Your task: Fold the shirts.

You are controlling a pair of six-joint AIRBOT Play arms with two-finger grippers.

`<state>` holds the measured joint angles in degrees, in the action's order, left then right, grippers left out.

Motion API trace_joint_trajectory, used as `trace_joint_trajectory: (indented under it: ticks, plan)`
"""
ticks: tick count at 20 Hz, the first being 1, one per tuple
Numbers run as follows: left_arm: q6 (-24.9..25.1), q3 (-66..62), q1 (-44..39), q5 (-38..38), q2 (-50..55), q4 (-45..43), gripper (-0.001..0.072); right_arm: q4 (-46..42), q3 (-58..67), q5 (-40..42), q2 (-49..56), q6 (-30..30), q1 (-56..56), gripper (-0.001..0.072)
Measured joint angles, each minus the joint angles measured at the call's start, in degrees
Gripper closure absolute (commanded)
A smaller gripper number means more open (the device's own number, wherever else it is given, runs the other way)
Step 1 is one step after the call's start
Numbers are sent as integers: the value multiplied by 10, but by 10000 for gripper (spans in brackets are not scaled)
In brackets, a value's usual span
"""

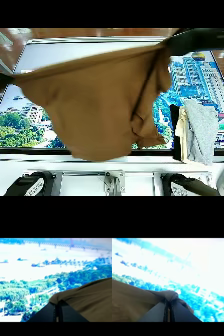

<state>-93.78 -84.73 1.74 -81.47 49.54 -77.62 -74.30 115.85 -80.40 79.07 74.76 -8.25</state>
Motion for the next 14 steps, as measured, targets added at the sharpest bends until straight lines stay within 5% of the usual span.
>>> trace_joint_trajectory:
  ticks: [5, 10, 11, 12, 13, 14]
  plan:
    - [0, 153, 0, 106, 107, -37, 669, 6, 0, 105, 197, 74, -1, 646]
    - [0, 195, 1, 165, 261, 27, 666, 44, 0, 141, 320, 164, 0, 619]
    - [0, 198, 1, 169, 286, 49, 614, 63, 0, 142, 336, 174, 0, 429]
    - [0, 200, 1, 174, 308, 72, 482, 79, 0, 144, 349, 180, 0, 116]
    - [0, 200, 1, 175, 322, 88, 254, 94, 0, 144, 356, 183, 1, 37]
    - [1, 198, 4, 178, 334, 104, 97, 112, 0, 144, 359, 186, 2, 38]
